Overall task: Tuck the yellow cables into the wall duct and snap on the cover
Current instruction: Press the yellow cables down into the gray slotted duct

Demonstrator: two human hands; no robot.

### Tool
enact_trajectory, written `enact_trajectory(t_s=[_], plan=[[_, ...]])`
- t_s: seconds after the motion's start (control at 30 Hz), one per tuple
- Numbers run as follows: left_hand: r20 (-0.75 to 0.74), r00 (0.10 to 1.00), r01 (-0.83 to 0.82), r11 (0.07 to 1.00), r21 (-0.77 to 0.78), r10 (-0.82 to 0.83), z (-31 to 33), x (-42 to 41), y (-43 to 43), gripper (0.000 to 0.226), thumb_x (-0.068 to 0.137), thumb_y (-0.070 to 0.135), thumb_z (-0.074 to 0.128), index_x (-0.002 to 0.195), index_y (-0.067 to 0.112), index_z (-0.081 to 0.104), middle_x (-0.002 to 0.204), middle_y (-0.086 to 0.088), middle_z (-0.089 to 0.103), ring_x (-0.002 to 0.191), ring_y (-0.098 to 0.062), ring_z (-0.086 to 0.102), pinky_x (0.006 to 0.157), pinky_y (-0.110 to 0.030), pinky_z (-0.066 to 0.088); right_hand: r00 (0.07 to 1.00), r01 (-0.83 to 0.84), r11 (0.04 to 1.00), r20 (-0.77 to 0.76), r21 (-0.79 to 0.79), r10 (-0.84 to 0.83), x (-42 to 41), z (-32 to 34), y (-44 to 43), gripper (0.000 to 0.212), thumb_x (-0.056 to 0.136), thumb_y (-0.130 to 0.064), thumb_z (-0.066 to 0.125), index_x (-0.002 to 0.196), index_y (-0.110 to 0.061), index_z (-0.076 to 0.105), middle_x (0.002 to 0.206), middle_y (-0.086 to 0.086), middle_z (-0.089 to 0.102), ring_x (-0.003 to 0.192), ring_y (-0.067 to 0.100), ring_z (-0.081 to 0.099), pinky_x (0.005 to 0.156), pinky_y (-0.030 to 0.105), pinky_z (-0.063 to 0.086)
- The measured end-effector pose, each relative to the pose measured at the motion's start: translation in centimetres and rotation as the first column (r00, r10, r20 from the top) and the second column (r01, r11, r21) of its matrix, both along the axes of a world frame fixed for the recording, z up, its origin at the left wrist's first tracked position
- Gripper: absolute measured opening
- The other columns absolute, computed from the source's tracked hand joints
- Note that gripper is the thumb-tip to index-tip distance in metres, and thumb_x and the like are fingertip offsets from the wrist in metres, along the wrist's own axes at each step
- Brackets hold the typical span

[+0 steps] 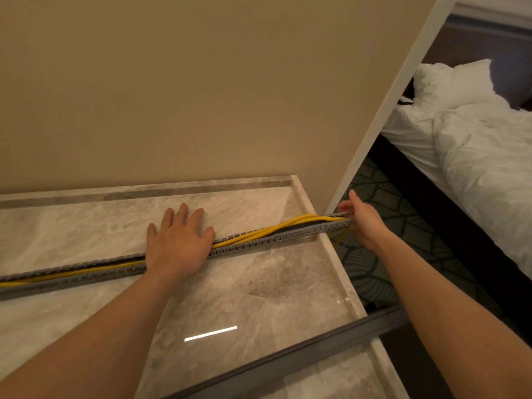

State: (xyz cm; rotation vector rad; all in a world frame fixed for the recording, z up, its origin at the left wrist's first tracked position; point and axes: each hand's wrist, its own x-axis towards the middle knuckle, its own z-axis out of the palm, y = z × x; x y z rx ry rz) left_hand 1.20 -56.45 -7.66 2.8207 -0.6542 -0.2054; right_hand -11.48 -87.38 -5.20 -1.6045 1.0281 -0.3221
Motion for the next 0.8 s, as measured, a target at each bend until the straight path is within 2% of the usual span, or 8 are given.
enact_trajectory(t_s=[0.13, 0.2, 0.27, 0.33, 0.43, 0.6, 0.7, 0.8], plan=[[0.006, 1.0, -0.002, 1.0, -0.005, 0.002, 0.0, 0.0, 0.0, 0.054, 0.092, 0.049, 0.021, 0.144, 0.034, 0.018, 0.158, 0.002, 0.007, 0.144, -0.022, 0.003, 0.115, -0.051, 0.01, 0.984, -0.026, 0.966, 0.162, -0.259, 0.07, 0.8, 2.2, 0.3, 0.029, 0.096, -0.029, 0.046, 0.082, -0.013, 0.065, 0.083, 0.002, 0.065, 0.086, 0.017, 0.06, 0.083, 0.031, 0.047], [0.006, 1.0, -0.003, 1.0, -0.005, 0.003, -0.1, 0.0, 0.0, 0.054, 0.092, 0.049, 0.021, 0.144, 0.034, 0.019, 0.158, 0.002, 0.007, 0.144, -0.022, 0.003, 0.114, -0.051, 0.01, 0.968, -0.184, 0.888, 0.08, -0.42, 0.239, 0.8, 3.1, 0.9, 0.022, 0.094, -0.025, 0.05, 0.089, -0.013, 0.068, 0.087, 0.001, 0.067, 0.087, 0.016, 0.061, 0.084, 0.03, 0.047], [0.006, 1.0, -0.005, 1.0, -0.006, 0.005, -0.1, 0.0, 0.0, 0.054, 0.092, 0.049, 0.021, 0.144, 0.034, 0.019, 0.157, 0.002, 0.008, 0.144, -0.022, 0.003, 0.115, -0.051, 0.01, 0.915, -0.379, 0.759, -0.093, -0.529, 0.392, 0.6, 3.8, 1.7, 0.017, 0.092, -0.027, 0.053, 0.093, -0.018, 0.068, 0.087, -0.004, 0.066, 0.084, 0.012, 0.059, 0.075, 0.023, 0.044], [0.007, 1.0, -0.002, 1.0, -0.008, 0.002, 0.0, 0.0, 0.0, 0.054, 0.092, 0.049, 0.021, 0.144, 0.034, 0.019, 0.157, 0.002, 0.008, 0.144, -0.022, 0.003, 0.114, -0.052, 0.01, 0.838, -0.532, 0.623, -0.253, -0.573, 0.483, 0.4, 4.2, 2.5, 0.014, 0.092, -0.027, 0.054, 0.095, -0.022, 0.066, 0.087, -0.009, 0.063, 0.083, 0.008, 0.056, 0.069, 0.02, 0.039], [0.001, 1.0, 0.0, 1.0, -0.004, 0.0, 0.1, -0.1, 0.0, 0.054, 0.092, 0.049, 0.021, 0.144, 0.034, 0.018, 0.158, 0.002, 0.007, 0.144, -0.023, 0.003, 0.115, -0.052, 0.01, 0.733, -0.662, 0.455, -0.388, -0.596, 0.559, 0.3, 4.7, 3.8, 0.016, 0.092, -0.026, 0.055, 0.102, -0.021, 0.066, 0.1, -0.005, 0.064, 0.095, 0.009, 0.056, 0.08, 0.026, 0.042], [0.0, 1.0, 0.001, 1.0, 0.001, -0.001, 0.2, -0.1, 0.0, 0.053, 0.093, 0.048, 0.021, 0.144, 0.034, 0.017, 0.158, 0.002, 0.006, 0.144, -0.022, 0.002, 0.115, -0.051, 0.009, 0.648, -0.686, 0.211, -0.452, -0.696, 0.613, 0.6, 5.1, 6.7, 0.018, 0.09, -0.019, 0.058, 0.106, -0.018, 0.066, 0.11, 0.001, 0.065, 0.102, 0.015, 0.056, 0.088, 0.026, 0.042], [-0.001, 1.0, 0.003, 1.0, 0.005, -0.003, 0.2, -0.1, 0.0, 0.053, 0.093, 0.048, 0.021, 0.144, 0.034, 0.017, 0.158, 0.002, 0.006, 0.144, -0.022, 0.002, 0.115, -0.051, 0.009, 0.579, -0.69, 0.053, -0.506, -0.722, 0.639, 0.7, 4.8, 8.6, 0.02, 0.09, -0.015, 0.056, 0.107, -0.016, 0.067, 0.107, 0.002, 0.066, 0.101, 0.018, 0.056, 0.088, 0.035, 0.046], [0.001, 1.0, 0.001, 1.0, 0.005, -0.001, 0.2, -0.1, 0.0, 0.054, 0.093, 0.048, 0.021, 0.144, 0.033, 0.017, 0.158, 0.002, 0.007, 0.144, -0.023, 0.002, 0.115, -0.051, 0.009, 0.557, -0.682, -0.037, -0.552, -0.73, 0.62, 0.9, 4.5, 9.9, 0.023, 0.091, -0.015, 0.052, 0.107, -0.015, 0.068, 0.103, 0.004, 0.067, 0.096, 0.023, 0.057, 0.082, 0.041, 0.047]])
